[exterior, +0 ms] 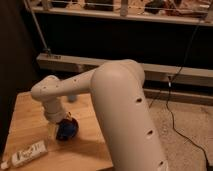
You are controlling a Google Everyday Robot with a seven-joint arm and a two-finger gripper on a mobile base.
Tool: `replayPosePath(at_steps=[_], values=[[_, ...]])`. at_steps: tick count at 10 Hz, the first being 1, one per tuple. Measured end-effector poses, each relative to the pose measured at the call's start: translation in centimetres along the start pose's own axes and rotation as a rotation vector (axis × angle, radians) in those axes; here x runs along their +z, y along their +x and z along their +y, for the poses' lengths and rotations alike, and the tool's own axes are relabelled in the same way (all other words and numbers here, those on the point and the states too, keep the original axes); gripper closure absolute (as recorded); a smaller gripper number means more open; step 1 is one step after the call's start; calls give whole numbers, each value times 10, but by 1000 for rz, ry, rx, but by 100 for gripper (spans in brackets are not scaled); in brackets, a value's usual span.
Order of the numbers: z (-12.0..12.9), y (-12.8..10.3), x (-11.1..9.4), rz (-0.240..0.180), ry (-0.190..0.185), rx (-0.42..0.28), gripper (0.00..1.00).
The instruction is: Place the white sponge in the ceramic bowl
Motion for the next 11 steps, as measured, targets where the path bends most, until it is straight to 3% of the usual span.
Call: replayPosePath(at_steps=[2,5,7,11], values=[[-4,-2,-20,-27,-14,15,20],[-33,2,-48,-76,-1,86,20],[-70,11,-64,-116,28,180,20],[-130,31,-79,-208,28,425,20]])
